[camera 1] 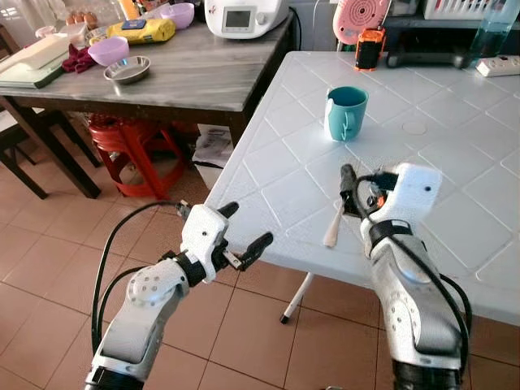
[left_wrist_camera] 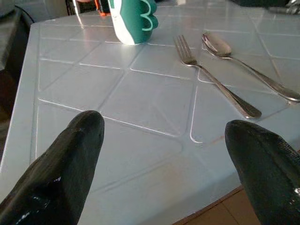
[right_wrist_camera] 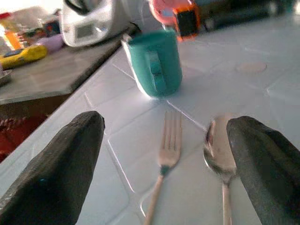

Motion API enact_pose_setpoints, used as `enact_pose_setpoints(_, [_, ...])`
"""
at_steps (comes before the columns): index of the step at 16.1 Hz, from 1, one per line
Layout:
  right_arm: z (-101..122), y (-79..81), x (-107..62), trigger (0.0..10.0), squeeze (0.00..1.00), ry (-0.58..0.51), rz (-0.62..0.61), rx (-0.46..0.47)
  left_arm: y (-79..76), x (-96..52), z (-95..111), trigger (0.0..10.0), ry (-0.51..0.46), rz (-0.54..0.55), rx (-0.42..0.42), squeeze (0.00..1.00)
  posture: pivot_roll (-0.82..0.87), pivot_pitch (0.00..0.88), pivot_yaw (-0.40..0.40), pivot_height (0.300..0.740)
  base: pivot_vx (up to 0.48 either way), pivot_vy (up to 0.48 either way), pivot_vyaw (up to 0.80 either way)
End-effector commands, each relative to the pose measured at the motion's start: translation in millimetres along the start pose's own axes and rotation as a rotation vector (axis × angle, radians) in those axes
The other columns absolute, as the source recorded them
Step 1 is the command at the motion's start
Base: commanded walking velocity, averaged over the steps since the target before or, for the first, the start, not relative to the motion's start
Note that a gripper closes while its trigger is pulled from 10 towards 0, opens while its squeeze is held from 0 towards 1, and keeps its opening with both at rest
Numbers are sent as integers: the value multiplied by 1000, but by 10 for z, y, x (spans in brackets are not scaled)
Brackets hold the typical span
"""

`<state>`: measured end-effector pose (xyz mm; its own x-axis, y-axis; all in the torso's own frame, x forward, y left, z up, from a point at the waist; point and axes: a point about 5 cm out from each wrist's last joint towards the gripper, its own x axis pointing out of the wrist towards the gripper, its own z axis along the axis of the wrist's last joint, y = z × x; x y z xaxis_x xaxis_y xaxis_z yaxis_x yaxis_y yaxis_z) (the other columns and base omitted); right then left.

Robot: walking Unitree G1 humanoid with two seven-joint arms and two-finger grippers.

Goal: Setting the table

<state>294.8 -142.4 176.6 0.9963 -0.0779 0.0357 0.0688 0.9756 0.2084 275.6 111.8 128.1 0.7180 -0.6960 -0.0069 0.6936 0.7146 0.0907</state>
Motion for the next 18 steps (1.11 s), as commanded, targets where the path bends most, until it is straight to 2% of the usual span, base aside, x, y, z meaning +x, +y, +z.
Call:
enact_pose_setpoints(1, [-67, 3, 13, 10000, 0, 42, -5, 33, 47, -39, 3, 10000, 6, 16, 12, 0, -153, 129, 130, 740, 0, 0, 0])
enact_pose_setpoints(4, [-190, 25, 44, 10000, 0, 104, -21, 97, 26, -31, -2, 10000, 5, 14, 11, 0, -150, 128, 129, 740, 0, 0, 0])
enact_pose_setpoints(6, [-257, 131, 96, 10000, 0, 149, -1, 121, -1, -27, -14, 10000, 7, 8, 5, 0, -150, 130, 128, 740, 0, 0, 0])
enact_pose_setpoints(9, [-253, 181, 172, 10000, 0, 154, -18, 110, -26, -15, -12, 10000, 5, 6, -1, 0, -150, 134, 126, 740, 0, 0, 0])
enact_pose_setpoints(12, [-302, 217, 250, 9765, 0, 205, -59, 126, -61, -12, -27, 10000, 7, 0, -6, 0, -149, 135, 121, 740, 0, 0, 0])
enact_pose_setpoints(13, [-338, 216, 263, 6784, 0, 230, -79, 136, -66, -12, -27, 10000, 9, -2, -7, 0, -148, 136, 119, 740, 0, 0, 0])
enact_pose_setpoints(14, [-366, 199, 270, 4784, 0, 247, -98, 134, -68, -12, -28, 10000, 9, -2, -7, 0, -146, 137, 118, 740, 0, 0, 0])
enact_pose_setpoints(15, [-371, 189, 283, 4353, 0, 244, -99, 139, -65, -13, -31, 10000, 10, 0, -7, 0, -146, 138, 118, 740, 0, 0, 0])
enact_pose_setpoints(16, [-396, 192, 303, 1922, 0, 269, -95, 147, -69, -13, -29, 10000, 10, 1, -8, 0, -146, 139, 118, 740, 0, 0, 0])
enact_pose_setpoints(17, [-401, 193, 308, 1922, 0, 275, -95, 146, -69, -13, -29, 10000, 10, 1, -8, 0, -146, 139, 118, 740, 0, 0, 0])
enact_pose_setpoints(18, [-429, 202, 336, 0, 0, 306, -101, 100, -75, -11, -32, 10000, 12, -1, -9, 0, -147, 140, 118, 740, 0, 0, 0])
